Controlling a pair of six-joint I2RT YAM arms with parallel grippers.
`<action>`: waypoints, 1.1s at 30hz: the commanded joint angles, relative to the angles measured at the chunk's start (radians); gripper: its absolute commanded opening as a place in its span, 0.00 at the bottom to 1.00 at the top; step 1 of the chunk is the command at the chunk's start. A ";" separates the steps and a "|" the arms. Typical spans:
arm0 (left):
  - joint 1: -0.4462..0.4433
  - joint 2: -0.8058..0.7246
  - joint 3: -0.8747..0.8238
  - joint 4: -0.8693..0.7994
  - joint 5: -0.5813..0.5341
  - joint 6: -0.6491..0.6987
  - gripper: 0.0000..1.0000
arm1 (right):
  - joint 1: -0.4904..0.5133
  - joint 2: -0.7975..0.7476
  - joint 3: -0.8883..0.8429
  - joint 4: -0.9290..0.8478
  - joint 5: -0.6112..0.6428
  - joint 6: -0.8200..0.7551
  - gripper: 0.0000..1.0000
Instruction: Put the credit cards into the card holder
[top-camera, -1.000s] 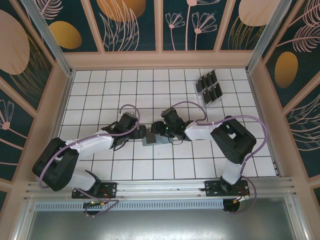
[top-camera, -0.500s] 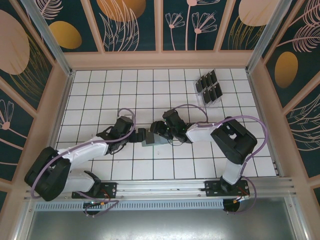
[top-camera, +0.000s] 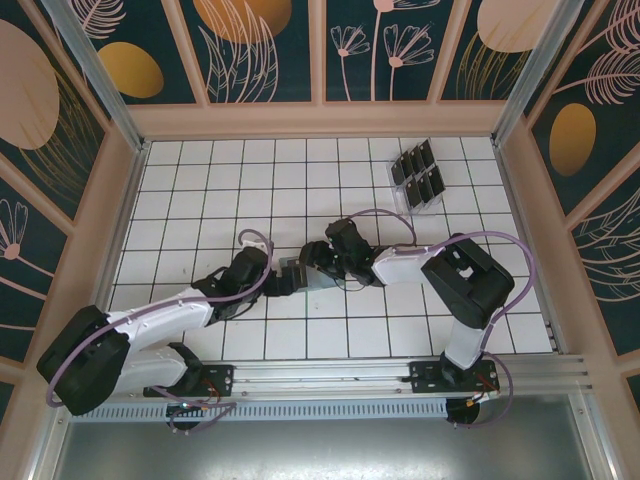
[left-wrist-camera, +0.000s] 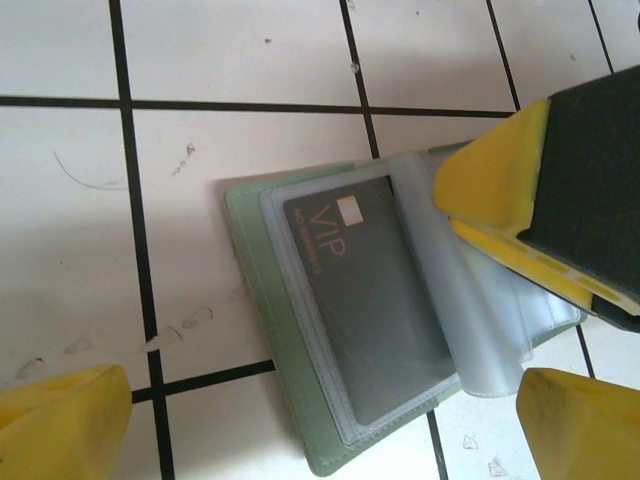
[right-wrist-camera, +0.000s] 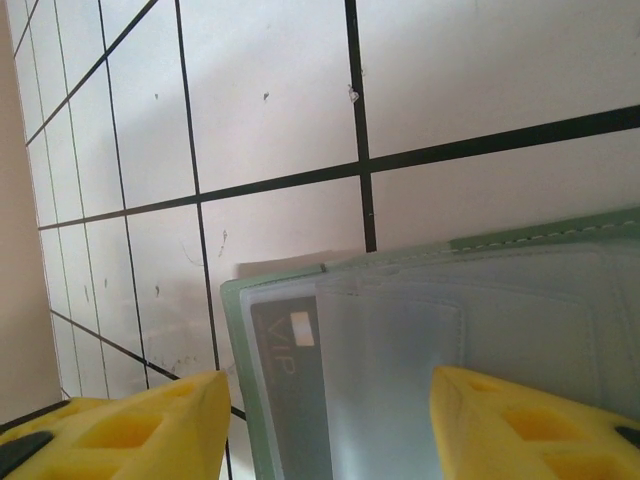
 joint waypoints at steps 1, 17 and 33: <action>-0.020 -0.011 -0.023 0.061 -0.002 -0.047 0.99 | -0.001 -0.006 -0.001 0.035 -0.014 0.028 0.55; -0.060 0.126 0.056 0.122 -0.013 -0.032 0.99 | -0.004 0.005 -0.012 0.060 -0.025 0.046 0.55; -0.074 0.246 0.088 0.102 -0.095 -0.030 0.98 | -0.005 0.007 -0.025 0.076 -0.035 0.053 0.55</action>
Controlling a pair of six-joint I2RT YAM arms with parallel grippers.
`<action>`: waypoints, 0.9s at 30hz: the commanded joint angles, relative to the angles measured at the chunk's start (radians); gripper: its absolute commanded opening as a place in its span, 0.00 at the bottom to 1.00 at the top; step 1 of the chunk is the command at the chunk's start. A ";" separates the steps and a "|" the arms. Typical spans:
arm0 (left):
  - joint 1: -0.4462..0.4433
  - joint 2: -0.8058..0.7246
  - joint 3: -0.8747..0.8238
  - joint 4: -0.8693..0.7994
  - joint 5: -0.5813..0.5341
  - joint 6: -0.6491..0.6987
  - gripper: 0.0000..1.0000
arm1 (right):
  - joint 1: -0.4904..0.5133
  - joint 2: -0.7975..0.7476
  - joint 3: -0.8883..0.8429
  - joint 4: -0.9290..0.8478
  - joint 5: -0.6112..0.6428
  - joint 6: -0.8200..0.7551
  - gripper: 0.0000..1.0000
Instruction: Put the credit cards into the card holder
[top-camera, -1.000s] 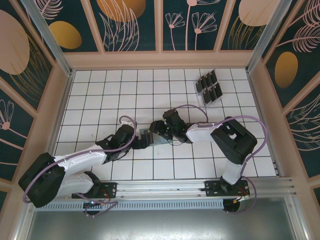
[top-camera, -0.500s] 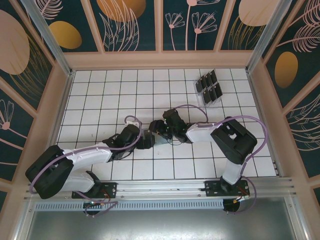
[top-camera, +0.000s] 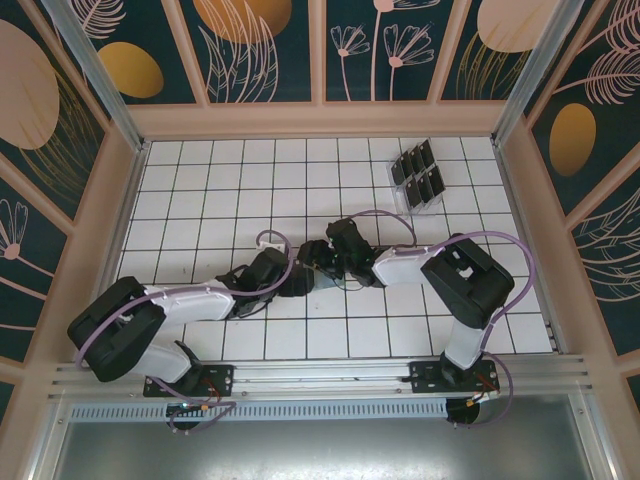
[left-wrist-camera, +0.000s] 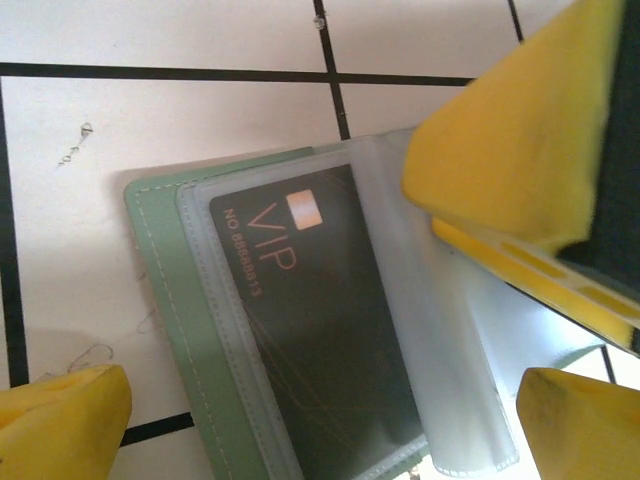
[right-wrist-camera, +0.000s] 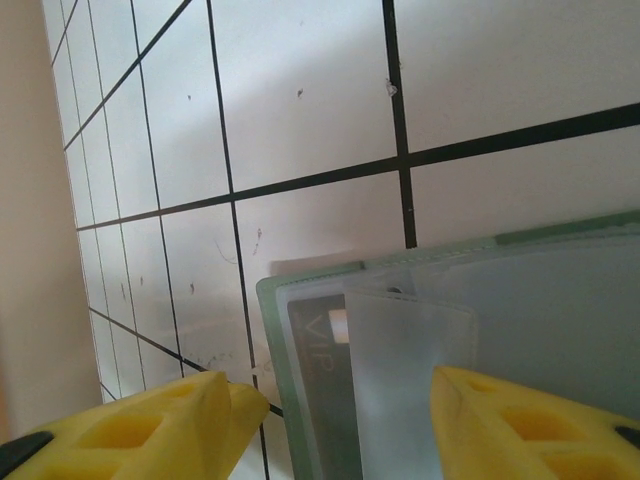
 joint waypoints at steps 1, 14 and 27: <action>-0.007 0.028 0.022 -0.010 -0.054 0.001 0.98 | -0.005 0.005 -0.013 0.026 -0.010 0.010 0.55; -0.006 0.100 0.012 -0.024 -0.095 -0.002 0.99 | -0.014 -0.029 0.002 0.000 -0.022 -0.014 0.55; -0.005 0.130 0.021 -0.058 -0.114 -0.005 0.99 | -0.051 -0.142 -0.025 -0.040 0.012 -0.032 0.56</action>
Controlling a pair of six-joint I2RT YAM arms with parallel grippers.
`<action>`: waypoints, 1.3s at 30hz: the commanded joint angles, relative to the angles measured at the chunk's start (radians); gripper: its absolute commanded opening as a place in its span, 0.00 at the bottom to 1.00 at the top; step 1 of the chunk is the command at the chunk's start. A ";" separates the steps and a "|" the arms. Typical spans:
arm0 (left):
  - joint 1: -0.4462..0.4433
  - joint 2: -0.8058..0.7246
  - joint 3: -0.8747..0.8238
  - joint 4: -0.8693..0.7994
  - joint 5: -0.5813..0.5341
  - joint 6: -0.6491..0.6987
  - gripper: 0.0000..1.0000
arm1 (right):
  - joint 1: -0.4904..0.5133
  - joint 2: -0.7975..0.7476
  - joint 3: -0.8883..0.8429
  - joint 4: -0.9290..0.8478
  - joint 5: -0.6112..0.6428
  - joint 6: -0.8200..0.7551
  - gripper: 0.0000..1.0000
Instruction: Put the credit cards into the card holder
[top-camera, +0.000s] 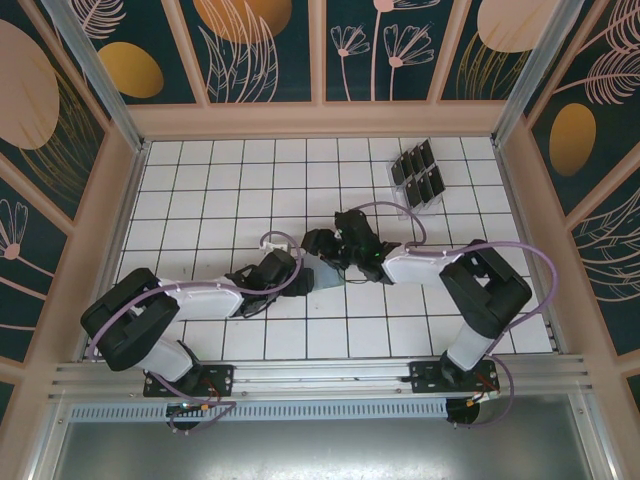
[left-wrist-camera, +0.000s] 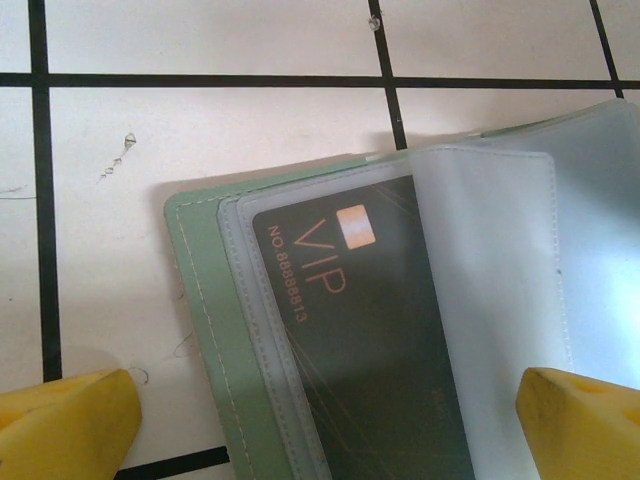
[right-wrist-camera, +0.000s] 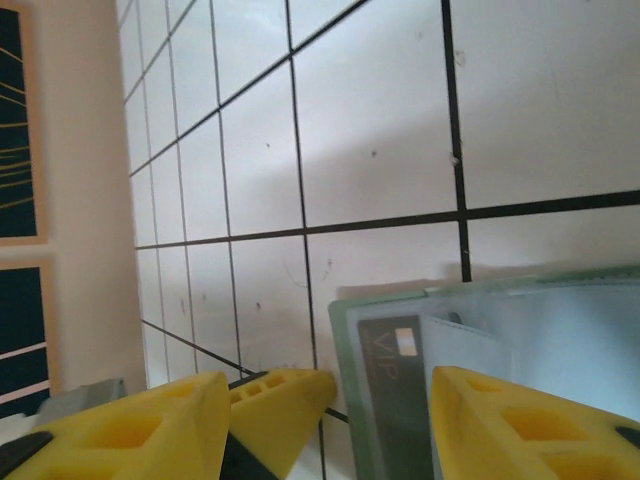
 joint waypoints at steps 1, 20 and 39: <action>0.015 0.049 -0.013 -0.046 -0.011 -0.006 0.98 | -0.008 -0.038 -0.028 -0.028 0.020 -0.024 0.55; 0.015 -0.072 -0.047 -0.064 -0.034 -0.017 0.98 | 0.034 0.092 0.034 -0.020 -0.016 -0.028 0.55; 0.015 -0.374 -0.122 -0.144 -0.135 -0.109 0.98 | 0.072 0.103 0.285 -0.272 0.024 -0.168 0.56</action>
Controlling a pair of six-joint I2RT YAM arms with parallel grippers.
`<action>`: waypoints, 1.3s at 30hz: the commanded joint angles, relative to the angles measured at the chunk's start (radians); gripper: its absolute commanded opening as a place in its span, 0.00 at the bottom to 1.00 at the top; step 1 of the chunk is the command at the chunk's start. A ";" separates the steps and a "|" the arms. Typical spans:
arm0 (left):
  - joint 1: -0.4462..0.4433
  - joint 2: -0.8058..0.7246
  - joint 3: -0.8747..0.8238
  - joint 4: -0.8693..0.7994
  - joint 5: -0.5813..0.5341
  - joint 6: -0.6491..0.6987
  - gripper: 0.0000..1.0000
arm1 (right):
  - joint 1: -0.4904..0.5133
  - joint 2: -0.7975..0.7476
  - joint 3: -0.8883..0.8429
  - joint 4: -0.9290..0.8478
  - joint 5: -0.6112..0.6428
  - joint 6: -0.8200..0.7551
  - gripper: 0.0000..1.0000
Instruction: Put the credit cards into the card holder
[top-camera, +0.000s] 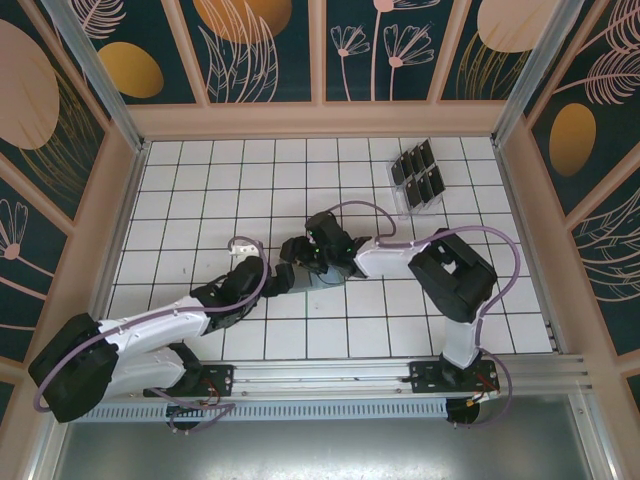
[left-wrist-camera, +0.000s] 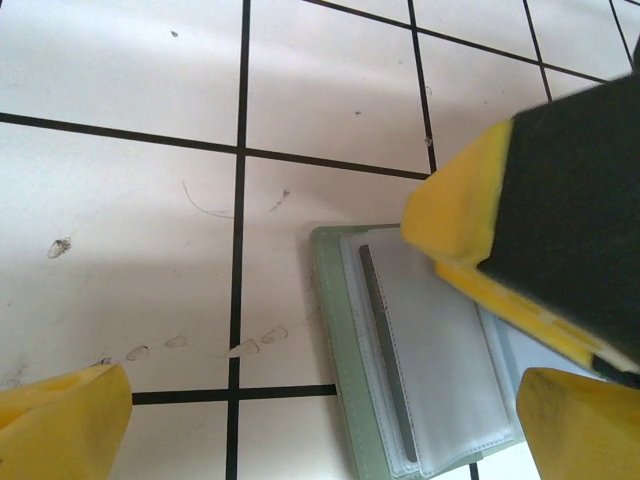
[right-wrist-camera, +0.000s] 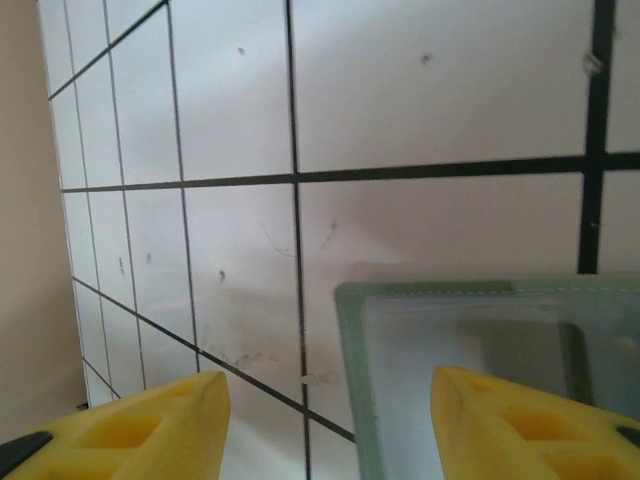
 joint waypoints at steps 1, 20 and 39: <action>0.003 0.000 0.009 -0.016 -0.021 -0.016 0.98 | -0.038 -0.123 0.073 -0.143 0.030 -0.124 0.56; 0.056 0.221 0.294 -0.116 -0.048 0.157 0.99 | -0.599 -0.072 0.458 -0.707 0.405 -0.720 0.51; 0.121 0.335 0.363 -0.112 0.033 0.179 0.99 | -0.637 0.112 0.501 -0.709 0.562 -0.801 0.45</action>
